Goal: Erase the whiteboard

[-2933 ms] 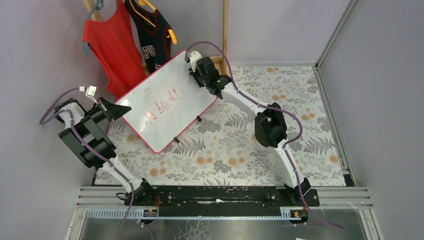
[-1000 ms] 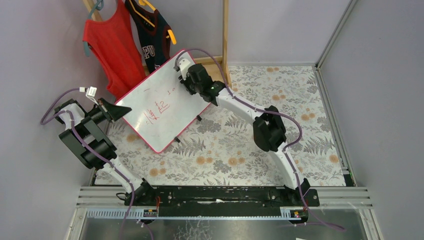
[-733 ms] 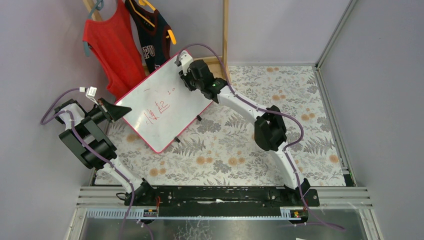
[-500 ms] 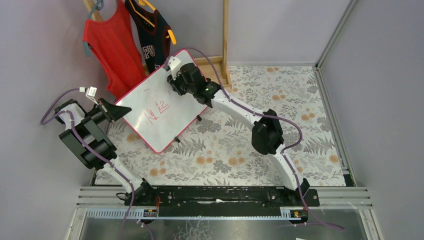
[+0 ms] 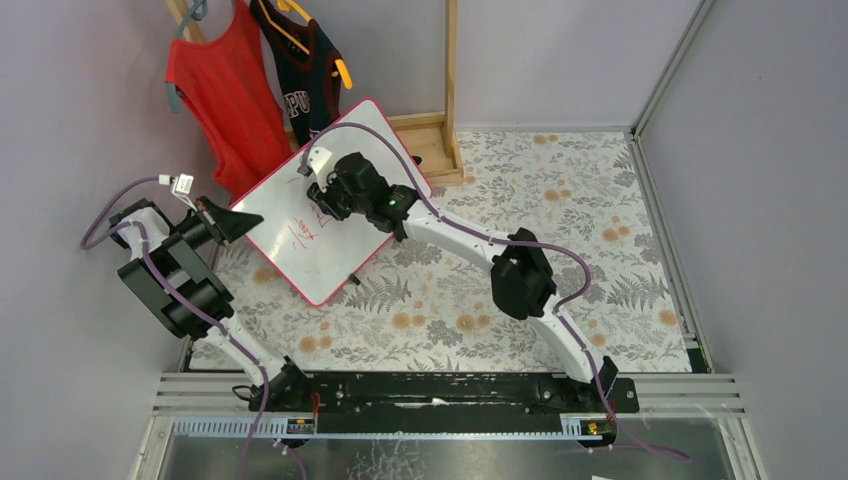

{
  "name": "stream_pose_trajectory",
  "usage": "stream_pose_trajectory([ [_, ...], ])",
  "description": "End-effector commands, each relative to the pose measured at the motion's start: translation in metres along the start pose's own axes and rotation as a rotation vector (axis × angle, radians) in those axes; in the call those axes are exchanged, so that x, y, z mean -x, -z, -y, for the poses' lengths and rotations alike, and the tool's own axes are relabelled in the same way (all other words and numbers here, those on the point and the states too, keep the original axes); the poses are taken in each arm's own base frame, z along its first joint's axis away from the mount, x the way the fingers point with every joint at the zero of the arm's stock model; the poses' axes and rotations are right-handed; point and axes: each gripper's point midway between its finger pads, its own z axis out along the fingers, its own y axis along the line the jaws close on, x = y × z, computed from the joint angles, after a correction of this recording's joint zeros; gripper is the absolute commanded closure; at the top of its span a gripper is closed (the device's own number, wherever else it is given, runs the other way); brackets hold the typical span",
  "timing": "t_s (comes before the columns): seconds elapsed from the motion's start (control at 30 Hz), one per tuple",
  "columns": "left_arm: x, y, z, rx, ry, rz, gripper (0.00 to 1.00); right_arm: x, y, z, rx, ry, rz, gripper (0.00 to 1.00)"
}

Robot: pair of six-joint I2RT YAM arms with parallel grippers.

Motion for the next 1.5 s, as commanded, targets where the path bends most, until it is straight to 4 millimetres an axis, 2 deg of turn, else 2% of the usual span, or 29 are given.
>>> stream_pose_trajectory([
  [0.0,-0.034,0.009,-0.019,0.044,-0.064,-0.143,1.0,0.011,-0.008,0.029,-0.091,0.031,0.031,1.0],
  [0.27,-0.035,0.009,-0.019,0.044,-0.067,-0.148,1.0,-0.006,-0.011,0.071,-0.184,-0.009,0.002,1.0],
  [0.73,-0.036,0.009,-0.02,0.045,-0.067,-0.152,1.0,-0.024,0.015,0.161,-0.374,-0.083,-0.024,1.0],
  [0.83,-0.036,0.009,-0.019,0.045,-0.066,-0.151,1.0,-0.026,0.019,0.169,-0.388,-0.088,-0.029,1.0],
  [0.93,-0.036,0.009,-0.02,0.044,-0.06,-0.146,1.0,-0.026,0.018,0.16,-0.348,-0.107,-0.029,1.0],
  [1.0,-0.035,0.009,-0.02,0.042,-0.06,-0.143,1.0,-0.024,0.016,0.146,-0.313,-0.116,-0.023,1.0],
  [1.33,-0.035,0.009,-0.019,0.045,-0.061,-0.146,1.0,-0.028,-0.007,0.063,-0.184,-0.051,-0.039,1.0],
  [1.47,-0.036,0.009,-0.019,0.044,-0.063,-0.149,1.0,-0.024,-0.011,0.035,-0.139,-0.041,-0.037,1.0],
])
